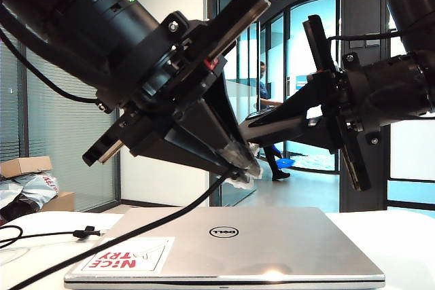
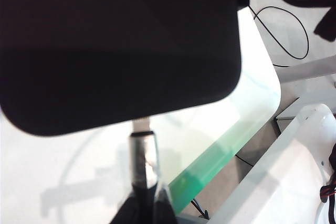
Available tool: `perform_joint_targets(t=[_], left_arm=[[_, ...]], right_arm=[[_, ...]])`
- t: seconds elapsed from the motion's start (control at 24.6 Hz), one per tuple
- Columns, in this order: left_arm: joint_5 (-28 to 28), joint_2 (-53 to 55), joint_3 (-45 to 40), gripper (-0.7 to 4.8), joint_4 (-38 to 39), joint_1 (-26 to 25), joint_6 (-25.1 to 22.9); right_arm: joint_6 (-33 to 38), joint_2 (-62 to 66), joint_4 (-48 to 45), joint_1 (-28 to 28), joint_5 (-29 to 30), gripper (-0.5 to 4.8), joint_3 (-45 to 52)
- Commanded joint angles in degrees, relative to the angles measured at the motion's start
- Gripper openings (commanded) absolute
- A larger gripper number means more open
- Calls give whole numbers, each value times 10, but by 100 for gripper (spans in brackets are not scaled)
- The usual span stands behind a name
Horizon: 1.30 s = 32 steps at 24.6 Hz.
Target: Pick up the charging cable and the phone, plug the charging cable into the charging port on the phone, and finally place them back on the table.
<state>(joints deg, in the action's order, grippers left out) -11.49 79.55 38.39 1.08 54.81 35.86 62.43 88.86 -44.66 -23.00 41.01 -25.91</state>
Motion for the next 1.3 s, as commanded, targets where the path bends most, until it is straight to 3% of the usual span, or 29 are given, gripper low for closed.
perform_joint_targets(t=[0.04, 0.69, 0.94, 0.98, 1.06, 1.14, 1.3], left_arm=[[-1, 0, 1, -6, -21, 0, 1], [-1, 0, 1, -6, -43, -1, 1], [-1, 0, 1, -3, -53, -1, -44], [-1, 0, 1, 6, -53, -1, -54], [-1, -1, 2, 151, -52, -1, -88], [-1, -1, 3, 187, -52, -1, -89], [0, -11, 25, 187, -7, -1, -111]], right_arm=[[-8, -4, -19, -2, 11, -6, -2], [-7, -4, -15, -16, 15, -6, -2], [-10, -4, -15, -16, 9, -6, -2], [-10, -4, -15, -16, 9, -6, -2], [-13, -4, -14, -15, 5, -6, -2], [-23, -5, -14, -13, -8, -6, -2], [-69, -5, 52, 20, -41, -6, -12]])
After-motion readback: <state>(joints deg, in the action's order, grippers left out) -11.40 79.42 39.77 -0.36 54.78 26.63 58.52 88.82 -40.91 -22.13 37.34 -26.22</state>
